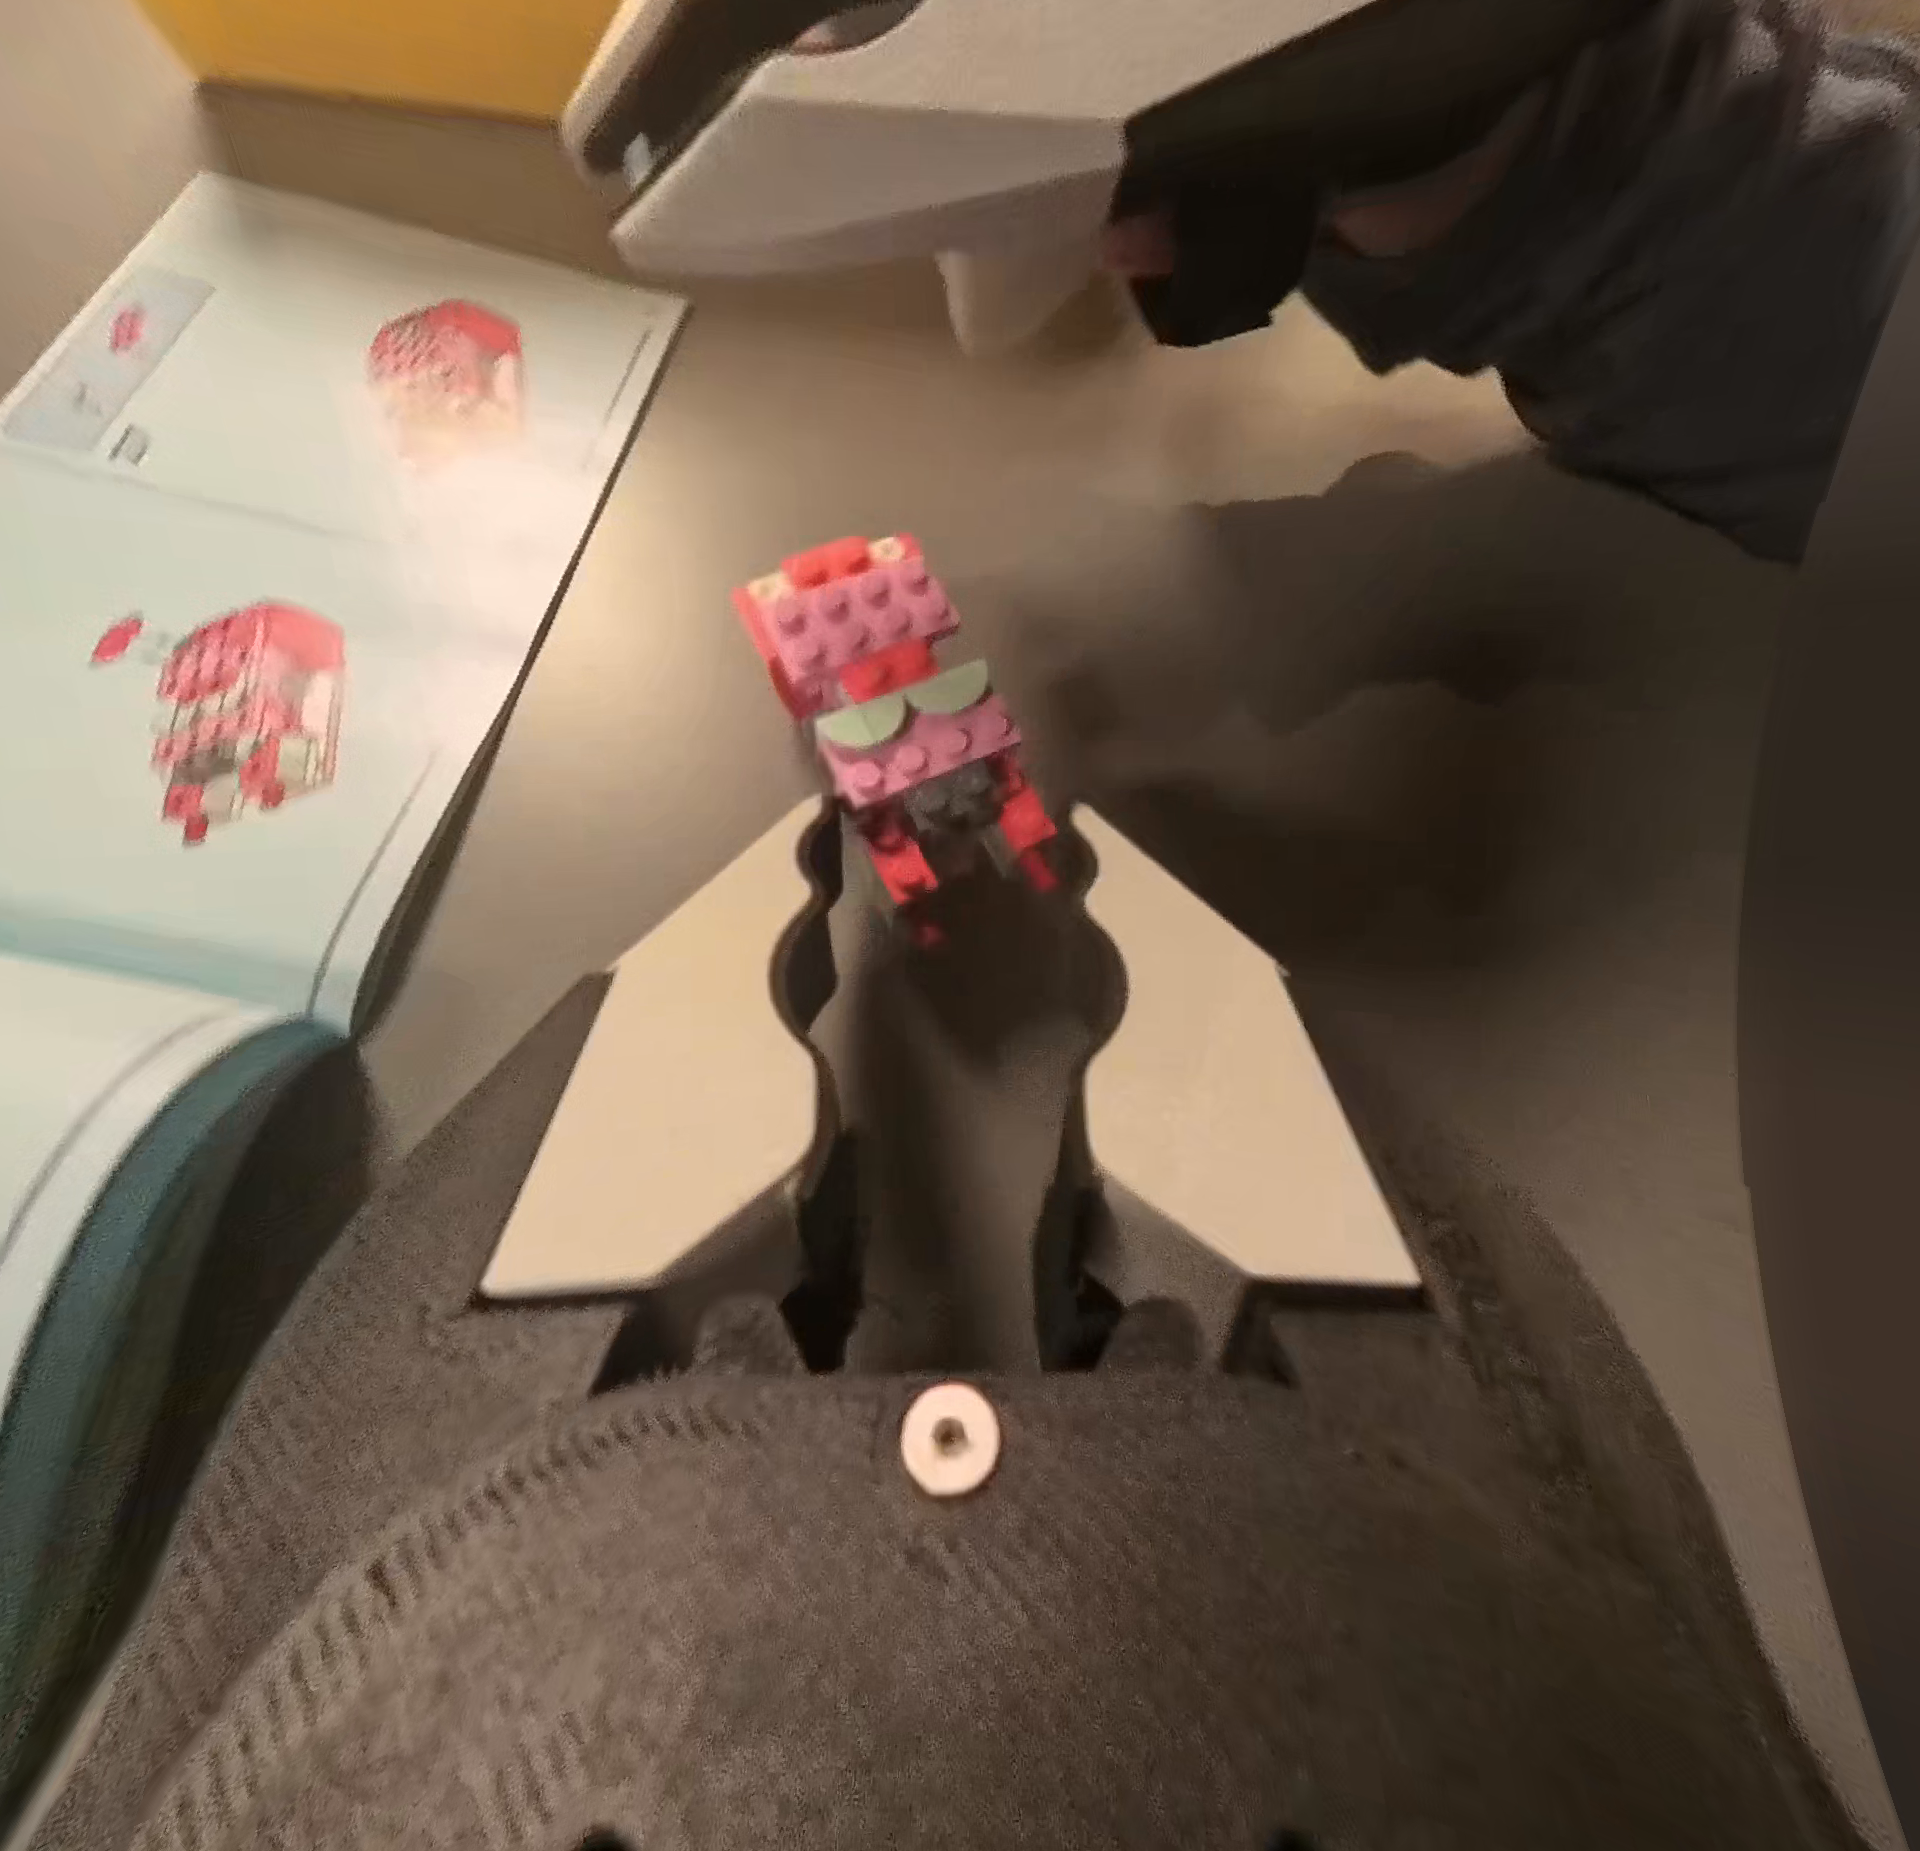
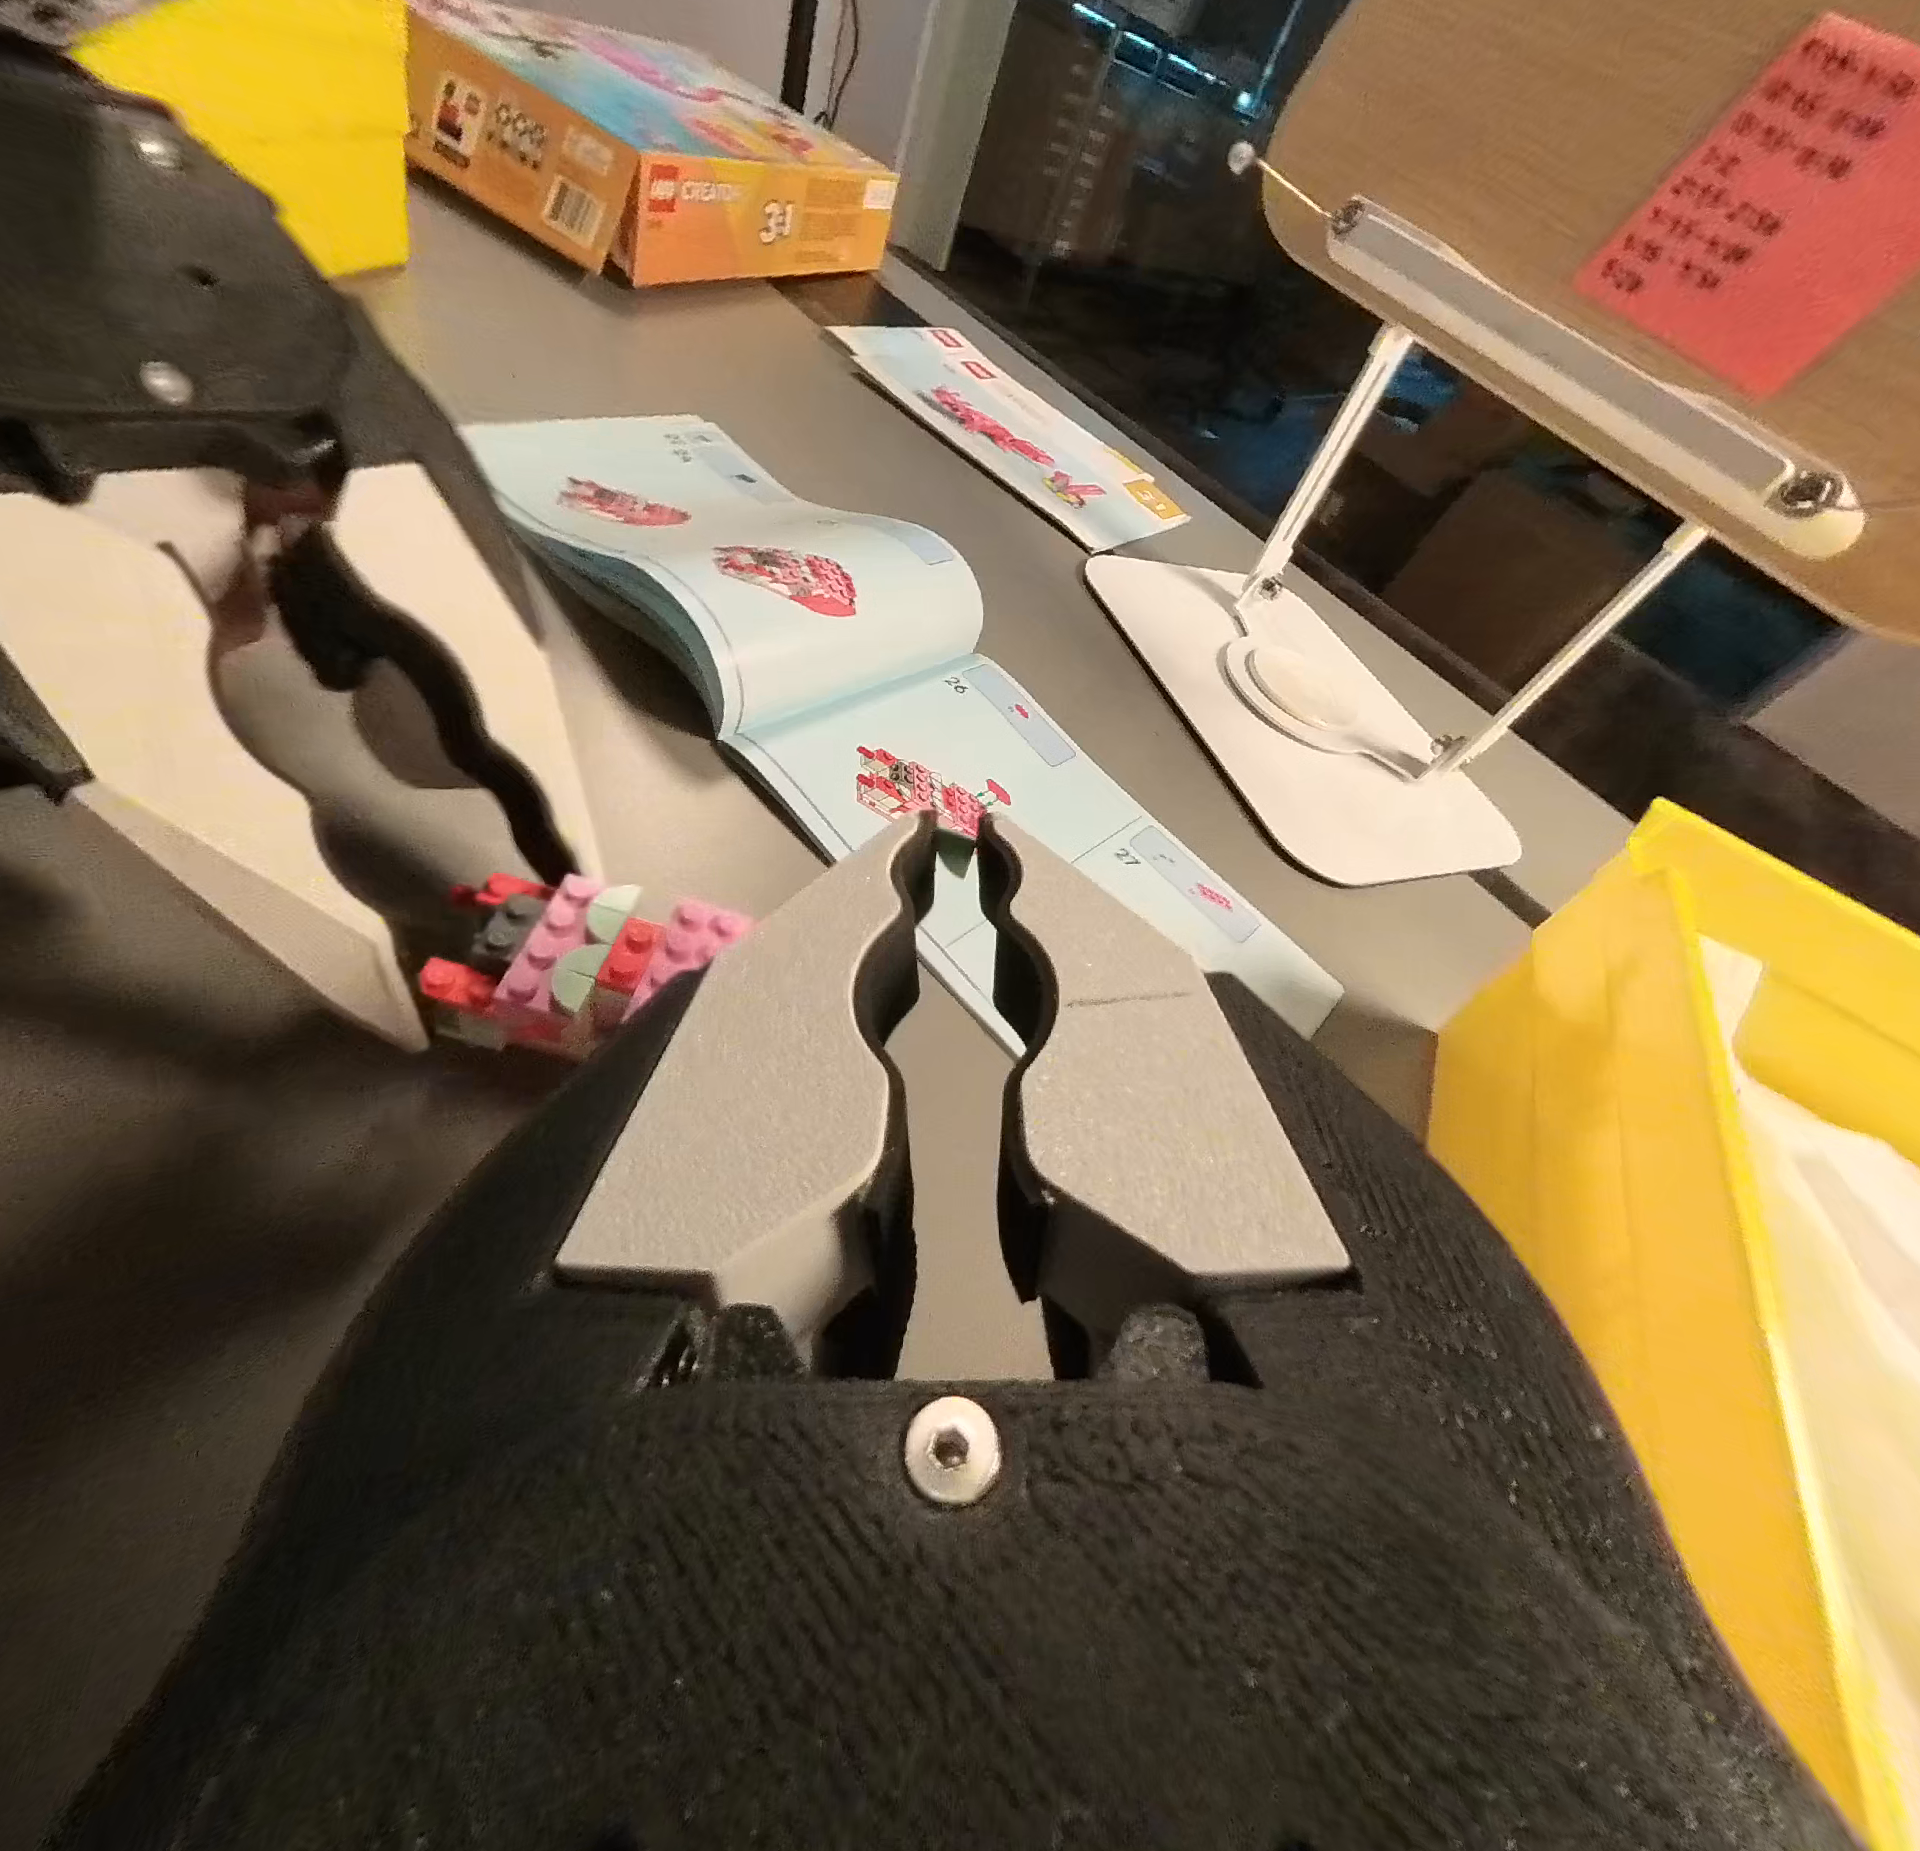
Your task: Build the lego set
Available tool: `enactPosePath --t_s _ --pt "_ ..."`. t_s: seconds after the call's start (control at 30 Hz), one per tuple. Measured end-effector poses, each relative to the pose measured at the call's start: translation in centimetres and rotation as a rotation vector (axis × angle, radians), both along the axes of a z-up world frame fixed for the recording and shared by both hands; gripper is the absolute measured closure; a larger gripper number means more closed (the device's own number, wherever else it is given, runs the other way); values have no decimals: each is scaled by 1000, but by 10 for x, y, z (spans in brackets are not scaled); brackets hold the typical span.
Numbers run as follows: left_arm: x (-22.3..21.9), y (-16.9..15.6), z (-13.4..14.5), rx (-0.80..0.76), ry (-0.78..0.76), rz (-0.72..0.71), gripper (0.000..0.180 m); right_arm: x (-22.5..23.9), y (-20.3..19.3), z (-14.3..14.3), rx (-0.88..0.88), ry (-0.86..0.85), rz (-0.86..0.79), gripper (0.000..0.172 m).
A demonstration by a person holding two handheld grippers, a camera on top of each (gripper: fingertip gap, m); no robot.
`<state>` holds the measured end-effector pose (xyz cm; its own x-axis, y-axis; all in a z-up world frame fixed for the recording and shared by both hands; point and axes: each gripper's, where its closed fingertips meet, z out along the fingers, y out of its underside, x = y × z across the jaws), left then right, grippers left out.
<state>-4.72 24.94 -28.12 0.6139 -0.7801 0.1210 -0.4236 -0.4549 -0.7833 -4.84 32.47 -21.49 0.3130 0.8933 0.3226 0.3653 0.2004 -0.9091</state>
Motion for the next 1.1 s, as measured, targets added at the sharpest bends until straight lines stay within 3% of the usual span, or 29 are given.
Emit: enactPosePath --t_s 0.1,0.3,0.53,0.67,0.8,1.0,1.1 --pt "-10 -7 -1 -43 -11 158 143 -4 -1 -1 -36 26 -2 166" --pt "-25 -26 -1 -61 7 300 143 -8 -5 -6 -26 -3 -2 166" --pt "11 -60 -7 -160 -74 168 126 -8 -3 -12 -43 -16 -8 166" --pt "-1 -51 11 -13 -55 133 121 -4 3 -19 -73 -45 -25 166" --pt "-26 -30 29 146 -63 185 114 0 8 -22 -88 -65 -53 166" --pt "-28 -34 20 191 -81 150 116 1 12 -27 -82 -76 -84 166" --pt "-22 -42 15 178 -51 84 136 -1 12 -30 -68 -81 -90 166"
